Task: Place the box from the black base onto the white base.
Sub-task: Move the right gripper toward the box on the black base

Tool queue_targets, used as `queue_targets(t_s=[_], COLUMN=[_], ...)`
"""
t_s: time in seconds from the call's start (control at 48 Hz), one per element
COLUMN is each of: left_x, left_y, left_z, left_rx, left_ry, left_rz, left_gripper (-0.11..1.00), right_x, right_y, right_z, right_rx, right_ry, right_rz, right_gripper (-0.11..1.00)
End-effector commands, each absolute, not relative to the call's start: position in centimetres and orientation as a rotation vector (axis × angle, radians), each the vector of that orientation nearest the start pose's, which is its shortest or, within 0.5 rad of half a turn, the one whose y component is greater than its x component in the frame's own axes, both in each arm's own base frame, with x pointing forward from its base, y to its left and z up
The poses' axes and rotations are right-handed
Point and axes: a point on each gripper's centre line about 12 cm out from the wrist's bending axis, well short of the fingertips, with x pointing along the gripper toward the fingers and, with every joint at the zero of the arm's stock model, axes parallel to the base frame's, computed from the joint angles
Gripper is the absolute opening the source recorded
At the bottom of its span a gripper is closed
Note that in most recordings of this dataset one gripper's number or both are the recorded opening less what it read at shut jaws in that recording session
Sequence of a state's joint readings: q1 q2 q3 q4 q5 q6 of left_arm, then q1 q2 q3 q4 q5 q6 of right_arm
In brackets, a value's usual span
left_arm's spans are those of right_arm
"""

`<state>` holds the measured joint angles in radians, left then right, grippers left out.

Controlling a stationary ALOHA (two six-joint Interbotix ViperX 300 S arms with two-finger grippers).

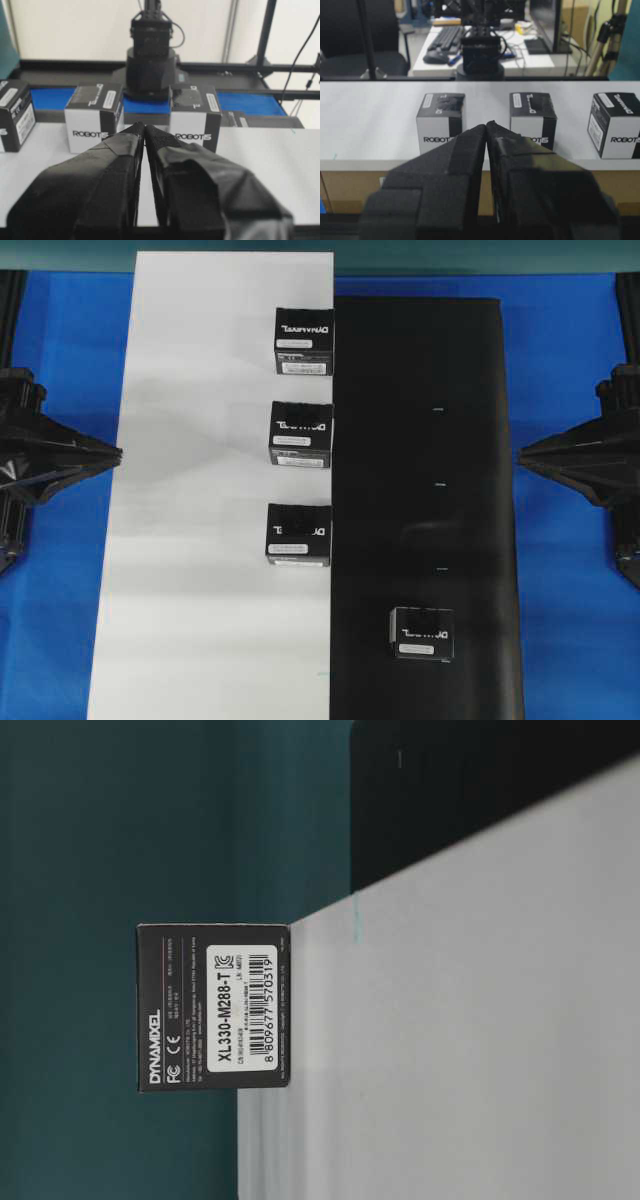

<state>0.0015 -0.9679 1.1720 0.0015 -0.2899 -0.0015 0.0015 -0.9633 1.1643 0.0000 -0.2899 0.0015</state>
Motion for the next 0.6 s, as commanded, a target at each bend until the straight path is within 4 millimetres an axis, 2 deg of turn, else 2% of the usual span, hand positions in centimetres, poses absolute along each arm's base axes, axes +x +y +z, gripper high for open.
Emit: queue_targets(t_s=[0.0, 0.062, 0.104, 0.208, 0.375, 0.458, 0.583], left_x=[19.9, 19.8, 19.7, 19.6, 19.4, 19.3, 19.3], left_y=[-0.3, -0.4, -0.5, -0.6, -0.6, -0.6, -0.6], left_z=[30.9, 31.1, 31.1, 30.9, 30.9, 31.2, 31.4], left_rx=[-0.019, -0.037, -0.049, -0.065, -0.066, -0.066, -0.068], left_ry=[-0.115, -0.105, -0.093, -0.043, -0.019, -0.022, -0.022], left_rz=[-0.017, -0.024, -0.027, -0.033, -0.03, -0.032, -0.032], left_gripper=[0.14, 0.14, 0.09, 0.0, -0.02, -0.02, -0.02], right_x=[19.9, 19.9, 19.9, 19.8, 19.8, 19.7, 19.8], right_y=[1.3, 2.1, 2.6, 4.2, 5.7, 6.4, 7.6], right_z=[31.1, 31.4, 31.5, 32.4, 34.0, 33.6, 31.8], right_rx=[0.033, 0.066, 0.085, 0.094, 0.113, 0.159, 0.22], right_ry=[-0.119, -0.069, -0.013, 0.118, 0.222, 0.296, 0.441], right_rz=[0.064, 0.105, 0.128, 0.206, 0.271, 0.297, 0.314], right_gripper=[0.14, 0.09, 0.04, 0.04, 0.04, 0.04, 0.04])
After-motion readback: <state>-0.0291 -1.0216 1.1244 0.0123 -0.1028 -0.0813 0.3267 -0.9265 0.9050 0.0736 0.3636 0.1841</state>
